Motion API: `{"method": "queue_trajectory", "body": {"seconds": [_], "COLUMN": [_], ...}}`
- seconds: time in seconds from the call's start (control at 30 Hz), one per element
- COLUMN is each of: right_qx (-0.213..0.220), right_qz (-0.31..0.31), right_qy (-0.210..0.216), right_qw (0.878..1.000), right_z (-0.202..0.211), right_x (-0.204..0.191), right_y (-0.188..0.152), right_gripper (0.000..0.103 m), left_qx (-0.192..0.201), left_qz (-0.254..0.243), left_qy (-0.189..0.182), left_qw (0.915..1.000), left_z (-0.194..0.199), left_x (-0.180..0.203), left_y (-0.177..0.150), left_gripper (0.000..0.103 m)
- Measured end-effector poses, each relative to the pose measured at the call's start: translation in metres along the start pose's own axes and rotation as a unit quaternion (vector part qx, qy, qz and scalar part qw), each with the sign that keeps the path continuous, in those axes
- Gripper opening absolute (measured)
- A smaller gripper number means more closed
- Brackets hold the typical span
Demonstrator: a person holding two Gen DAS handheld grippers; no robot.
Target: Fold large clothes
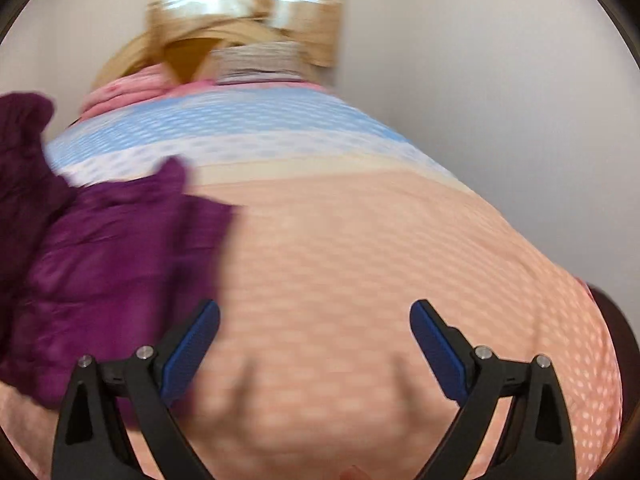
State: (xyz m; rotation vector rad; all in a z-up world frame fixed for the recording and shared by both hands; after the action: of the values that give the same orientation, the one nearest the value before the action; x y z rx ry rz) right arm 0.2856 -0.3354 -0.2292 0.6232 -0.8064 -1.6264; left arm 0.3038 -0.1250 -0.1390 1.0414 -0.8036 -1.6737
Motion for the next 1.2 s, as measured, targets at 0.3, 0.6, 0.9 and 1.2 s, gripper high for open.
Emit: {"method": "queue_trajectory", "body": {"seconds": [0.3,0.6,0.9,1.2], "right_qx": [-0.058,-0.046,-0.048,-0.015], "right_qz": [-0.038,-0.052,-0.051,-0.055], "right_qy": [-0.016,-0.009,-0.009,0.052], "right_qw": [0.997,0.998,0.998,0.997], "right_z": [-0.019,-0.021,-0.021,-0.009], "right_x": [0.055,0.050,0.051,0.009], "right_y": [-0.025,-0.039,-0.039,0.037], "right_gripper": [0.098,0.103,0.103,0.072], "left_qx": [-0.027,-0.003,0.085,-0.051], "left_qz": [-0.196,-0.205,-0.195,-0.016], "left_qy": [-0.065,-0.060,-0.068,0.094], "left_qw": [0.9781,0.9768,0.9747,0.9942], "left_z": [-0.032,-0.010,0.075,-0.022], "left_x": [0.148,0.141,0.130,-0.037], "left_y": [-0.063,-0.063,-0.038,-0.021], "left_gripper": [0.007,0.021,0.095,0.095]}}
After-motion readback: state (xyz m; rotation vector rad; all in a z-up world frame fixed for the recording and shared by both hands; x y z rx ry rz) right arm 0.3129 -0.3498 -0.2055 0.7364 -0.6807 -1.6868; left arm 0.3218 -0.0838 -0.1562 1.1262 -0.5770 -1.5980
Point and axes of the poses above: each gripper's, at about its wrist camera, not at the fingertips, and z roughly against the way its jaws point, x to its right, y to its top, the point moved 6 cm from there along -z, roughly the way its jaws point, and after that the axes turned 7 degrees about y, right-handed, at the moved point
